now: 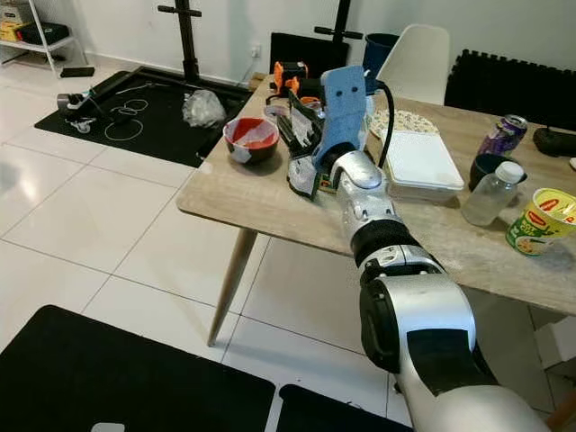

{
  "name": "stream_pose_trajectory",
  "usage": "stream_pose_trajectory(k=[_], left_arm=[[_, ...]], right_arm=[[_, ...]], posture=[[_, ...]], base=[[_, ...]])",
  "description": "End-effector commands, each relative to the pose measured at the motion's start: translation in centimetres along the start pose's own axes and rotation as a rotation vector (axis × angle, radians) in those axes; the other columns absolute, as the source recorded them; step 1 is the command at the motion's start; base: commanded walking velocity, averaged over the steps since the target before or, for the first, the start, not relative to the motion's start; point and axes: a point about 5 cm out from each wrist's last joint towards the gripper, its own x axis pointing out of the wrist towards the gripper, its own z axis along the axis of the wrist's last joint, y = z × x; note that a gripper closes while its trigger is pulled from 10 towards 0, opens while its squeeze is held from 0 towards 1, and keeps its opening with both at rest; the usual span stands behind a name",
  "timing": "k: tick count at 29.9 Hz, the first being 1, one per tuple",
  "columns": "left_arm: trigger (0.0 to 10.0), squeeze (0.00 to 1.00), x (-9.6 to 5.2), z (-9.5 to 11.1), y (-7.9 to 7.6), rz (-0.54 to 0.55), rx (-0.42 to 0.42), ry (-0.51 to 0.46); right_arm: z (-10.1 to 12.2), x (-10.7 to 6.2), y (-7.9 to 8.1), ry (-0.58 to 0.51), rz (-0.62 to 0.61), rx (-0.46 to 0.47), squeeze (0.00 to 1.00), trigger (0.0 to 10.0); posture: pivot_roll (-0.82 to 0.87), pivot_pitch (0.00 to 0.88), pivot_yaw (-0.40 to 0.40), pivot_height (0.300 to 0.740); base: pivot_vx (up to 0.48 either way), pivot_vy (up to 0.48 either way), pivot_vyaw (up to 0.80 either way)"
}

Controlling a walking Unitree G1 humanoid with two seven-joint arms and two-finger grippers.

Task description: Restocking fridge

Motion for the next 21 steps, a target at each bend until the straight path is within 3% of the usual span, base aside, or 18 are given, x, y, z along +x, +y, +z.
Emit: stream_pose_trajectory(k=[1,11,21], left_arm=[[10.0,0.00,0.0,-0.6,-0.5,-0.016,0.005,0.026],[10.0,0.00,0.1,0.2,-0.2,-0.014,0.018,0.018],[10.0,0.00,0.3,1.2,-0.4,-0.027,0.029,0.002]], right_arm=[[0.3,-0.2,-0.7,-0.016,-0.019,-0.008,0.00,10.0],[0.6,-0.4,-1.3,-0.043,-0.024,-0.002,0.00,10.0],[0.4,-0.5,-1.1,-0.046,0.001,-0.002,0.00,10.0]], posture=[[0.06,0.059,-0.049,0.740],[0.06,0.034,-0.039,0.740],[0.05,0.010,-0.027,0.740]], base=[[0.244,0.000,0.00],[0.267,0.000,0.00],[0.414,0.000,0.00]])
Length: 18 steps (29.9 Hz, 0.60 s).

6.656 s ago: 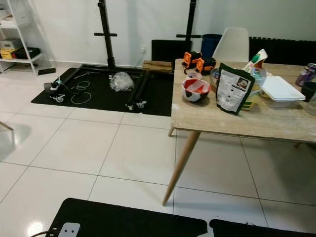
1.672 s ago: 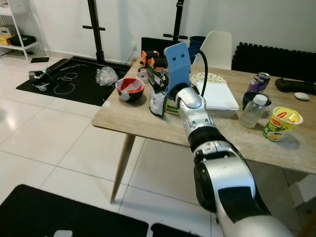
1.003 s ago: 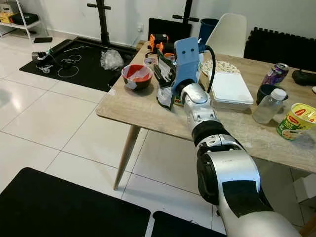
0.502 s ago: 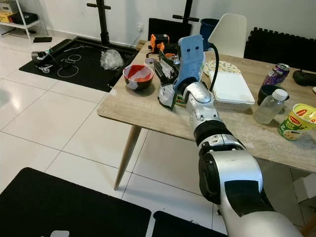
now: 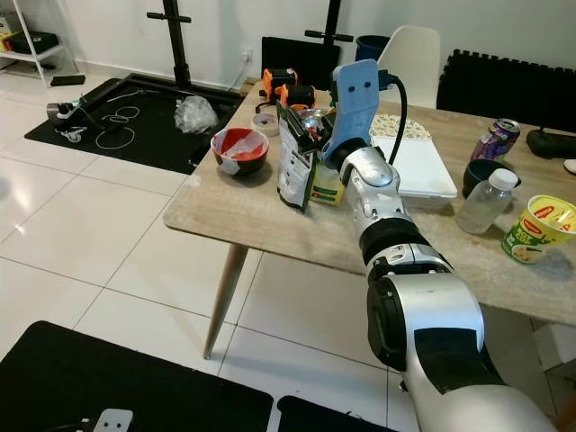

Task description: Restocking fridge

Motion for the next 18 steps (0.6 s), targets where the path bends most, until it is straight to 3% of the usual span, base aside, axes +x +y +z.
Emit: stream_pose_trajectory(k=[1,12,18], left_arm=[[10.0,0.00,-0.1,-0.8,-0.1,-0.007,0.007,0.034],[10.0,0.00,0.0,-0.3,-0.3,-0.012,0.007,0.027],[10.0,0.00,0.0,-0.3,-0.3,-0.005,-0.025,0.020]], right_arm=[[-0.1,-0.2,-0.3,-0.016,-0.009,0.014,0.00,10.0],[-0.1,-0.7,-0.9,-0.030,0.019,0.010,0.00,10.0],[0.0,-1.0,-1.5,-0.039,0.018,0.007,0.00,10.0]], posture=[[0.05,0.009,-0.027,0.740],[0.05,0.000,-0.020,0.740],[0.04,0.000,-0.017,0.740]], base=[[0.424,0.000,0.00],[0.398,0.000,0.00],[0.139,0.000,0.00]])
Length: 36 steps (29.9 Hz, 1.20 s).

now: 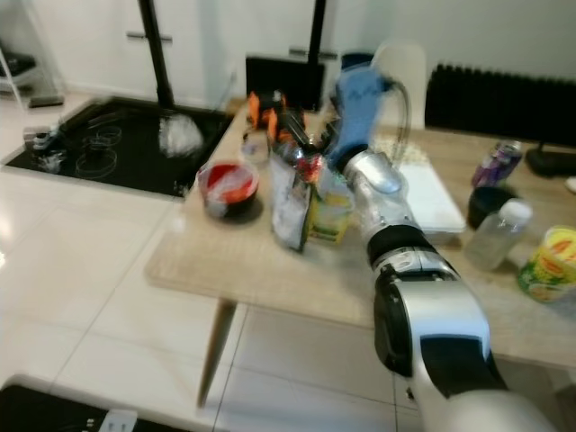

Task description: Restocking fridge

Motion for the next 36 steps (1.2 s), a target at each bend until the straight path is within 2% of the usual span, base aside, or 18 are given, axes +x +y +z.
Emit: stream_pose_trajectory(k=[1,4,10,16,19,20,25,27,29,36], left_arm=[[10.0,0.00,-0.4,-2.2,0.1,0.003,-0.013,0.071],[10.0,0.00,-0.4,-2.3,0.0,-0.017,0.005,0.081],[10.0,0.00,-0.4,-2.5,-0.1,-0.015,-0.011,0.083],[10.0,0.00,-0.5,-2.6,-0.1,-0.011,-0.018,0.083],[10.0,0.00,-0.5,-2.6,0.0,-0.009,-0.016,0.086],[10.0,0.00,-0.5,-2.7,0.0,-0.009,-0.015,0.088],[10.0,0.00,-0.5,-2.8,-0.2,-0.011,-0.014,0.092],[10.0,0.00,-0.5,-2.8,-0.4,-0.012,-0.016,0.092],[10.0,0.00,-0.5,-2.8,-0.4,-0.012,-0.016,0.092],[10.0,0.00,-0.5,-2.9,-0.4,-0.008,-0.016,0.097]], right_arm=[[-0.3,0.4,1.5,-0.008,0.051,0.012,0.00,10.0],[-0.2,0.3,1.4,-0.013,0.053,0.012,0.00,10.0],[-0.4,0.0,1.2,-0.018,0.064,0.011,0.00,10.0],[-0.6,-0.3,1.1,-0.016,0.096,0.032,0.00,10.0],[-0.6,-0.4,1.4,-0.030,0.158,0.080,0.00,10.0],[-0.5,-0.4,1.9,-0.044,0.229,0.102,0.00,10.0],[-0.1,-0.6,2.6,-0.055,0.341,0.090,0.00,10.0],[-1.1,-1.3,2.5,0.011,0.356,0.038,0.00,10.0],[-1.1,-1.3,2.5,0.011,0.356,0.038,0.00,10.0],[-2.9,-3.3,1.8,0.101,0.400,0.047,0.00,10.0]], posture=[[0.04,0.000,-0.016,0.740],[0.04,0.000,-0.016,0.740],[0.04,0.000,-0.015,0.740],[0.03,0.000,-0.016,0.740],[0.03,0.000,-0.017,0.740],[0.03,0.000,-0.017,0.740],[0.02,0.000,-0.019,0.740],[0.02,0.000,-0.021,0.740],[0.02,0.000,-0.021,0.740],[0.02,0.000,-0.022,0.740]], base=[[0.000,0.000,0.00],[0.000,0.000,0.00],[0.000,-0.329,0.00],[0.000,0.000,0.00],[0.000,0.000,0.00],[0.000,0.000,0.00],[0.000,0.000,0.00],[0.000,0.000,0.00],[0.000,0.000,0.00],[0.000,0.000,0.00]])
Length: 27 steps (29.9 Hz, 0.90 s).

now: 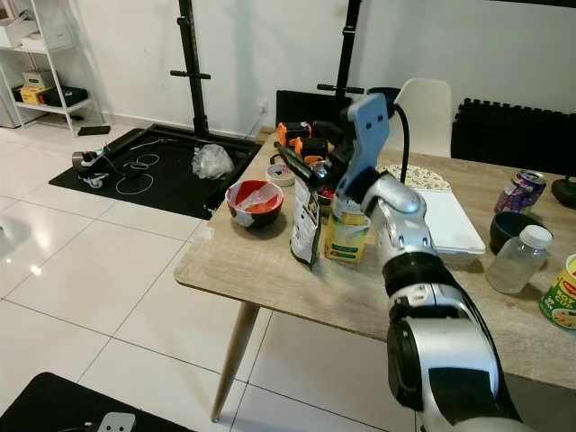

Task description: Restocking fridge

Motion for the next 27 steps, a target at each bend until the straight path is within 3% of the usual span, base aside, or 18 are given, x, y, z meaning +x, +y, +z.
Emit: stream_pose_trajectory(k=[1,3,7,14,15,19,25,27], left_arm=[[10.0,0.00,0.0,-0.7,-0.3,-0.003,-0.005,0.025],[10.0,0.00,0.0,-0.7,-0.3,-0.003,-0.005,0.025],[10.0,0.00,-0.1,-1.0,-0.3,-0.004,-0.004,0.033],[10.0,0.00,-0.1,-1.0,-0.5,-0.008,-0.005,0.033],[10.0,0.00,-0.1,-1.0,-0.5,-0.008,-0.007,0.032],[10.0,0.00,-0.1,-1.0,-0.5,-0.007,-0.008,0.033],[10.0,0.00,-0.1,-1.1,-0.5,-0.007,-0.008,0.035],[10.0,0.00,-0.1,-1.1,-0.5,-0.007,-0.008,0.035]], right_arm=[[-0.2,-1.1,-0.2,0.028,0.021,0.000,0.00,10.0],[-0.2,-1.1,-0.2,0.028,0.021,0.000,0.00,10.0],[-1.1,-2.6,0.1,0.063,-0.004,0.030,0.00,10.0],[-2.4,-2.9,1.3,0.101,-0.017,0.073,0.00,10.0],[-2.4,-3.0,2.1,0.069,-0.003,0.115,0.00,10.0],[-1.0,-3.3,2.7,-0.038,0.036,0.182,0.00,10.0],[2.6,-3.9,2.1,-0.210,0.058,0.217,0.00,10.0],[2.6,-3.9,2.1,-0.210,0.058,0.217,0.00,10.0]], posture=[[0.02,0.000,-0.023,0.740],[0.02,0.000,-0.023,0.740],[0.01,0.000,-0.025,0.740],[0.01,0.004,-0.030,0.740],[0.01,0.005,-0.031,0.740],[0.01,0.005,-0.031,0.740],[0.01,0.005,-0.037,0.740],[0.01,0.005,-0.037,0.740]], base=[[0.000,0.000,0.00],[0.000,0.000,0.00],[0.000,0.000,0.00],[0.000,0.000,0.00],[0.000,0.000,0.00],[0.000,0.000,0.00],[0.000,0.000,0.00],[0.000,0.000,0.00]])
